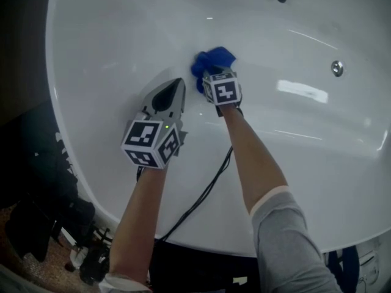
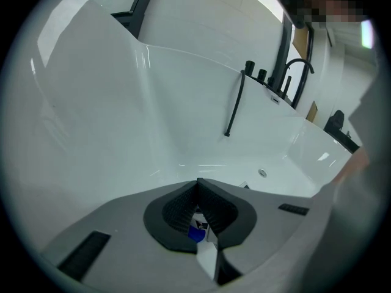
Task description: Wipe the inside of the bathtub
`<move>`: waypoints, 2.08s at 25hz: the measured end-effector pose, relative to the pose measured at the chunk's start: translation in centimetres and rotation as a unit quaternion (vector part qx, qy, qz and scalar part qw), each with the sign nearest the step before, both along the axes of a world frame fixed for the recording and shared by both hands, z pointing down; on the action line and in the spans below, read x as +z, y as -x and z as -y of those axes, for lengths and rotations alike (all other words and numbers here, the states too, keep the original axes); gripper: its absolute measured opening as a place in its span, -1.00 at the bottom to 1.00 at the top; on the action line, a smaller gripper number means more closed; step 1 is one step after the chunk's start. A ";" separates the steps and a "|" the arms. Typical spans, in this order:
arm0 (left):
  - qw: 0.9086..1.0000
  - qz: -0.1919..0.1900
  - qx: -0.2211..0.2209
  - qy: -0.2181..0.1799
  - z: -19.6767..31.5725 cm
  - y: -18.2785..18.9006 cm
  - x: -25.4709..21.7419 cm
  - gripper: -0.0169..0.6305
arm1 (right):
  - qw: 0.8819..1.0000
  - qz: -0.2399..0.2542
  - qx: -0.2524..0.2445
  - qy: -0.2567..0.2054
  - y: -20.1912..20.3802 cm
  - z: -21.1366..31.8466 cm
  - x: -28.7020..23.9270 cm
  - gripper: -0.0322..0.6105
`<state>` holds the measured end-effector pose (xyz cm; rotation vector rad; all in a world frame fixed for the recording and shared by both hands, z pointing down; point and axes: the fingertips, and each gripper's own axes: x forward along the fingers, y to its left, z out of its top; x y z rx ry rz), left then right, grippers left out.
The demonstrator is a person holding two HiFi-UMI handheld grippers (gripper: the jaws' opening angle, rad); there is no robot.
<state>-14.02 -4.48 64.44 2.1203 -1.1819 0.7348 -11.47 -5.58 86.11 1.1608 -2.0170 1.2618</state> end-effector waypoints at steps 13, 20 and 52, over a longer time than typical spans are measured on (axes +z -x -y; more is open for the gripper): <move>1.000 -0.008 0.005 0.009 -2.1 -4.4 -1.4 -0.95 | 0.998 -0.034 0.044 0.024 -11.9 -4.5 0.9 -0.69; 1.000 -0.014 0.007 0.012 -2.4 -5.8 -1.9 -0.95 | 0.994 -0.039 0.087 0.045 -16.1 -5.2 0.6 -0.69; 0.999 -0.030 0.010 0.017 -2.4 -5.6 -1.8 -0.95 | 0.973 -0.152 0.158 0.065 -24.1 -7.6 0.9 -0.69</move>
